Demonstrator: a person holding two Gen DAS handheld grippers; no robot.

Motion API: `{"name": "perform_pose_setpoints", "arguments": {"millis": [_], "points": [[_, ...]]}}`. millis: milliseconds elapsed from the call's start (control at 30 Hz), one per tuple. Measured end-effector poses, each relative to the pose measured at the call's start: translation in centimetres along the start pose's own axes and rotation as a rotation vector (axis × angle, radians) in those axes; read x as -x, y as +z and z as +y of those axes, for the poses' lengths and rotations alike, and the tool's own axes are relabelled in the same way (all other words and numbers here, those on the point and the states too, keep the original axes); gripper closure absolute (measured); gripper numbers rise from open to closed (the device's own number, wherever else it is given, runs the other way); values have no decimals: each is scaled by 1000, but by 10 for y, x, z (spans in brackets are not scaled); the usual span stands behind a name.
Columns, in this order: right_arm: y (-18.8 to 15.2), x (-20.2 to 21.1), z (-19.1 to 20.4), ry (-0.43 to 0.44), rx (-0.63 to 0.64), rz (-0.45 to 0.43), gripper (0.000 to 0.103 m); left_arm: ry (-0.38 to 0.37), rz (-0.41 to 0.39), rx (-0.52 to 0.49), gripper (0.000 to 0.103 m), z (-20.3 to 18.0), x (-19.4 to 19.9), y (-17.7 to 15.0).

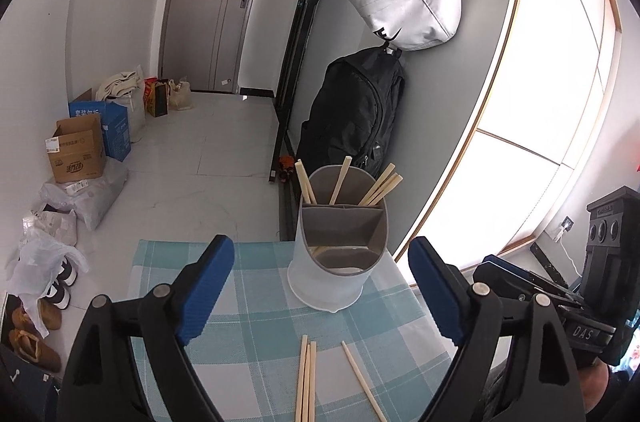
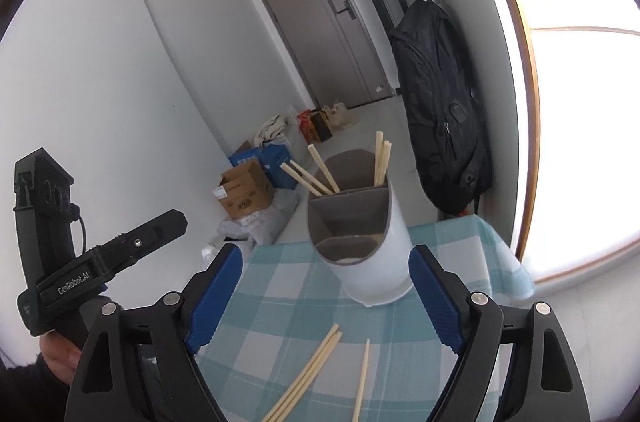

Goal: Organize utensils
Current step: 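Withdraw both open tools and lower them toward the remaining chopsticks, then close the right tool on a wooden chopstick and lift it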

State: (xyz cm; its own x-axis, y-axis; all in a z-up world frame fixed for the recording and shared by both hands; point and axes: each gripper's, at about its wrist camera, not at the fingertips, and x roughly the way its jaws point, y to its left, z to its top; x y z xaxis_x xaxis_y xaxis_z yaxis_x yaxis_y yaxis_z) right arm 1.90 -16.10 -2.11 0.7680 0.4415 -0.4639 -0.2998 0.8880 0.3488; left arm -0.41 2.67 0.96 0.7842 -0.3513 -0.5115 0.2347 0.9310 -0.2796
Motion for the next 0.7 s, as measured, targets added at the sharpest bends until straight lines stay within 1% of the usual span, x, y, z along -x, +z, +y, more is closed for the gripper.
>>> {"name": "perform_pose_setpoints", "arguments": {"millis": [100,133,167,200,233,333,467,500,533,567,667,700], "points": [[-10,-6,-1,-31,8,52,15,30,-1,15,15,7,-1,-11],[-14,-8,-1,-52,13,63,15,79,-4,12,14,8,-3,-16],[-17,-8,-1,-72,16,71,15,110,-5,5,14,9,-4,-20],[-21,-11,-2,-90,17,85,15,129,-8,-5,14,11,-6,-25],[-25,-14,-4,-89,17,104,15,141,-4,-12,14,13,-10,-30],[-34,-28,-6,-86,18,189,15,158,28,-13,14,19,-19,-41],[-47,-54,-3,-92,56,339,16,163,72,21,14,34,-30,-51],[-50,-64,-1,-95,77,382,19,166,84,36,14,40,-32,-54],[-53,-69,0,-98,93,404,26,171,92,46,14,45,-33,-57],[-56,-77,2,-100,111,437,30,174,104,58,14,50,-34,-60],[-64,-108,1,-126,141,562,45,186,149,90,14,64,-40,-67],[-65,-117,1,-129,141,593,55,182,169,102,14,69,-42,-69]]}}
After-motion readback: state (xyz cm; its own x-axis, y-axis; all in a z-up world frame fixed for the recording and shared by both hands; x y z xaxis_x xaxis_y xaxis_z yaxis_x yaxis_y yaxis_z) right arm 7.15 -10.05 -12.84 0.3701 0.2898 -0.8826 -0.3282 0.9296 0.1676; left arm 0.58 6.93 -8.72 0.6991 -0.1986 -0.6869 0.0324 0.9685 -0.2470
